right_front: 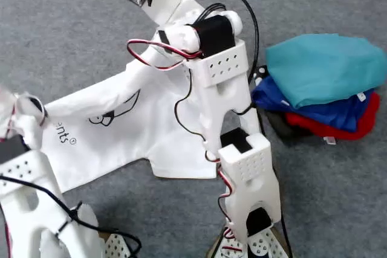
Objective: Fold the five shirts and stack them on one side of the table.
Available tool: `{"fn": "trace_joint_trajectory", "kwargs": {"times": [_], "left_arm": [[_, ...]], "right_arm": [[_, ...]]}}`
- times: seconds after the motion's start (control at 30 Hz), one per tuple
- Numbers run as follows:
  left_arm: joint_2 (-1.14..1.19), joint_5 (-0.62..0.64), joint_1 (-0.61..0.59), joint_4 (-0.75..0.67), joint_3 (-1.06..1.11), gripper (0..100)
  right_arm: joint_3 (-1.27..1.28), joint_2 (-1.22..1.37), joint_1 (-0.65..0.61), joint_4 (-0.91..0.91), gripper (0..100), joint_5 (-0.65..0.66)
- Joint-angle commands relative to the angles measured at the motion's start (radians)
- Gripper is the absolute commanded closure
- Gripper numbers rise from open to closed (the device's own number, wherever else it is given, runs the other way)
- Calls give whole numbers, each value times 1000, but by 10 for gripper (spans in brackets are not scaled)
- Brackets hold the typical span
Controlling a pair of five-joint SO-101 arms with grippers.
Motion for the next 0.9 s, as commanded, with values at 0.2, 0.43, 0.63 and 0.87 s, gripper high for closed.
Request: {"fn": "trace_joint_trajectory", "kwargs": {"times": [0.2, 0.43, 0.63, 0.87], "left_arm": [[-314, -71, -28, 238, 92, 981], [-443, -78, -29, 417, 118, 981], [-461, -109, -37, 479, 129, 981], [-452, -121, -37, 477, 163, 981]], "right_arm": [[441, -318, -45, 6, 998, 6], [771, -564, -51, -23, 998, 6], [1228, -842, -53, -207, 998, 14], [1873, -1121, -67, -583, 998, 14]]}}
